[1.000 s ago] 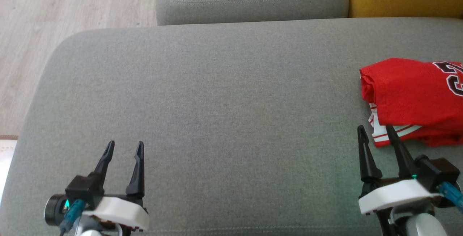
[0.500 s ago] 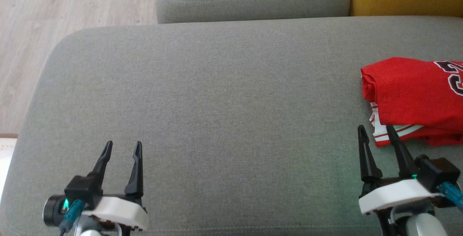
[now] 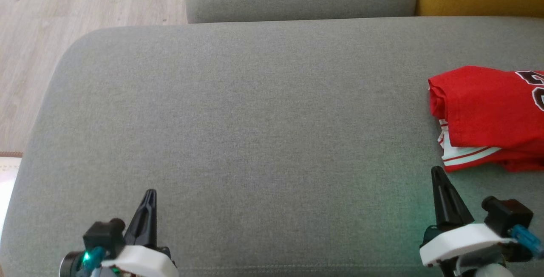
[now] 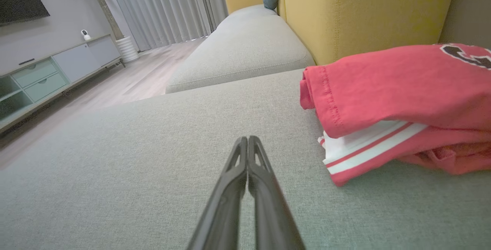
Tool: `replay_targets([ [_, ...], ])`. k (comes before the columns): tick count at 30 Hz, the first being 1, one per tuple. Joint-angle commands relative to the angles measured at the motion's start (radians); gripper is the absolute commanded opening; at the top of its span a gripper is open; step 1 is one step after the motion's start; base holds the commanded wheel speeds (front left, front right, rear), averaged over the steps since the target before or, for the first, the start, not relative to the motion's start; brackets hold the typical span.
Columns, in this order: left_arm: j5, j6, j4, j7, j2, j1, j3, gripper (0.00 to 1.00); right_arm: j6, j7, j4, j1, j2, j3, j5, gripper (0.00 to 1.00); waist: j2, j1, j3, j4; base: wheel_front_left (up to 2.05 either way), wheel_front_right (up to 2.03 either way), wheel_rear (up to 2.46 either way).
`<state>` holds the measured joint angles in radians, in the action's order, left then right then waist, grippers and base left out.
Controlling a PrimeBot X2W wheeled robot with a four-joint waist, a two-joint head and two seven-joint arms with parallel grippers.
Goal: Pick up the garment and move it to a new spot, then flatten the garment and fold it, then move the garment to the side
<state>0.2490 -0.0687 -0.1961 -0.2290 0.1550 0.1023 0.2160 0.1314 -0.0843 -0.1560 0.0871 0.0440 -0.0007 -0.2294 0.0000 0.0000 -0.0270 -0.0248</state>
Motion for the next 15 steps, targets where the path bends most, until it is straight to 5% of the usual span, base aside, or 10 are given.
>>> replay_targets([
  [1, 0.026, 0.006, 0.033, 0.003, 0.008, -0.039, -0.013, 0.00, 0.000, 0.002, 0.032, -0.030, 0.003, 0.001, -0.030, 0.00, 0.0000, 0.0000, 0.000, 0.000, 0.00, 0.00, 0.00],
  [15, 0.186, 0.029, 0.021, 0.040, -0.002, -0.060, -0.046, 0.00, 0.000, 0.016, 0.016, -0.051, 0.012, -0.002, -0.198, 0.00, 0.0000, 0.0000, 0.003, 0.003, 0.00, 0.00, 0.00],
])
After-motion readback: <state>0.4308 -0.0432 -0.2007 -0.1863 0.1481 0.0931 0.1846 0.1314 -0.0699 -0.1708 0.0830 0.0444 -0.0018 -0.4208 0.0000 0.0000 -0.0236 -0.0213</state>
